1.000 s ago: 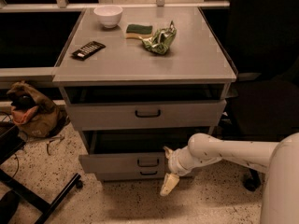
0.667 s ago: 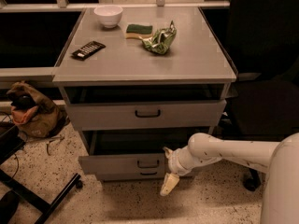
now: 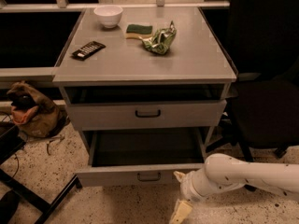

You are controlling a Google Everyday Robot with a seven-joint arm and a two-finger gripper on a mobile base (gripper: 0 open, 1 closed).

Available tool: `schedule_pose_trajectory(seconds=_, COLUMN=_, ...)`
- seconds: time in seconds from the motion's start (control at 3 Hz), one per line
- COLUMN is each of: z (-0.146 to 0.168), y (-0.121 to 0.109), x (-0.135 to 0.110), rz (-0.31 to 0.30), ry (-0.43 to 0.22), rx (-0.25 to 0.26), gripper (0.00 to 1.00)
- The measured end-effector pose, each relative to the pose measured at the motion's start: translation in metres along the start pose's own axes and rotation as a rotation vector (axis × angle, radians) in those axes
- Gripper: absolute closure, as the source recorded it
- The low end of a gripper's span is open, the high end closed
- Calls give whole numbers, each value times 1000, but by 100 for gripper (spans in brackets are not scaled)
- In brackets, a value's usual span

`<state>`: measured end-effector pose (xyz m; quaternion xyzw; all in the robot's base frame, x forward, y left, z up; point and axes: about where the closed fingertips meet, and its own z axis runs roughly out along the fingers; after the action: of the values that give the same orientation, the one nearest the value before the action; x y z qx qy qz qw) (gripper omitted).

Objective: Open middle drawer

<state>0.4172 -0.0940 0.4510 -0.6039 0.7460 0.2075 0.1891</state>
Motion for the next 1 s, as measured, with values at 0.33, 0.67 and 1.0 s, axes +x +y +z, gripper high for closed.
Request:
schedule_pose_trajectory(seconds=0.33, z=0, y=0, x=0, rz=0, ry=0, rx=0, gripper=0)
schedule_pose_trajectory(seconds=0.67, z=6, y=11, x=2, rz=2, ry=5, rx=-24, gripper=0)
schedule_pose_trajectory(seconds=1.0, z=1, y=27, x=7, rz=9, ry=-2, rx=-17, gripper=0)
